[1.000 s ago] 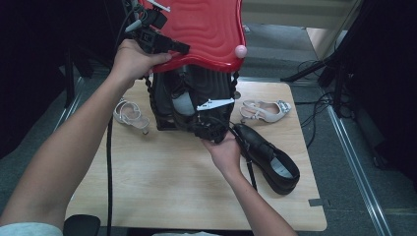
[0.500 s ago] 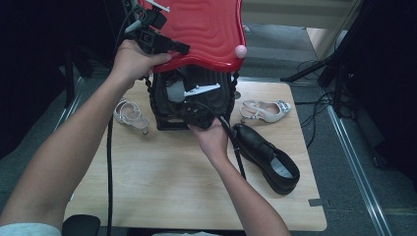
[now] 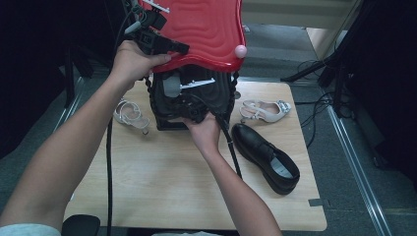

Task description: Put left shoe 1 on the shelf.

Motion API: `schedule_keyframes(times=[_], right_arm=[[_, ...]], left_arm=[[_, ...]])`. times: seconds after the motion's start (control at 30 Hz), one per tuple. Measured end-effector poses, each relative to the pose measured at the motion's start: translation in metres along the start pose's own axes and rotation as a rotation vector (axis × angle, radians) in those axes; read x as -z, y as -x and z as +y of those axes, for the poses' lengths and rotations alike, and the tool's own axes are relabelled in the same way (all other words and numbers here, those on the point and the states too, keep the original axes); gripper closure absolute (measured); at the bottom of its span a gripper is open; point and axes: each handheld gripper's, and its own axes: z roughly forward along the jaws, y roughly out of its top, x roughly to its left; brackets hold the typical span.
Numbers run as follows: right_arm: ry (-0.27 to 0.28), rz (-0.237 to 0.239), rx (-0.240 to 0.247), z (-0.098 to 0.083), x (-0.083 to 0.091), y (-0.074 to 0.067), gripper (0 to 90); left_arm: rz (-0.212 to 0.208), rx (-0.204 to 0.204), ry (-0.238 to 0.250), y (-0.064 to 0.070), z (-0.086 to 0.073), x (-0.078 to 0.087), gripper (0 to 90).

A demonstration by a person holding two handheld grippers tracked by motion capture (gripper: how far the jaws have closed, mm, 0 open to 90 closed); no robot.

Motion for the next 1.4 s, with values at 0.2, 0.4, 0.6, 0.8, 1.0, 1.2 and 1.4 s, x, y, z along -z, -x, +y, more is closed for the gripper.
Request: schedule_keyframes(times=[0.2,0.4,0.6,0.8,1.0,1.2,1.4], right_arm=[[0.034,0.068,-0.006,-0.013,0.024,-0.003,88.3],[0.040,0.108,0.057,-0.035,0.041,-0.001,77.4],[0.041,0.089,0.039,-0.059,0.059,0.001,77.4],[-0.001,0.077,0.030,-0.074,0.068,0.003,70.7],[-0.010,0.067,-0.007,-0.092,0.078,0.006,72.5],[-0.007,0.159,-0.066,-0.106,0.088,0.017,67.0],[-0.021,0.110,-0.025,-0.116,0.098,0.016,67.9]], left_arm=[[-0.007,0.019,-0.004,0.000,0.003,0.003,78.9],[-0.052,-0.006,0.020,0.012,0.001,0.024,72.5],[-0.085,-0.016,0.018,0.026,-0.022,0.036,61.3],[-0.119,-0.022,0.012,0.032,-0.054,0.040,53.8],[-0.148,-0.016,-0.013,0.031,-0.087,0.034,51.4],[-0.170,-0.018,-0.015,0.032,-0.120,0.023,46.1],[-0.179,0.013,-0.026,0.028,-0.147,0.011,43.1]])
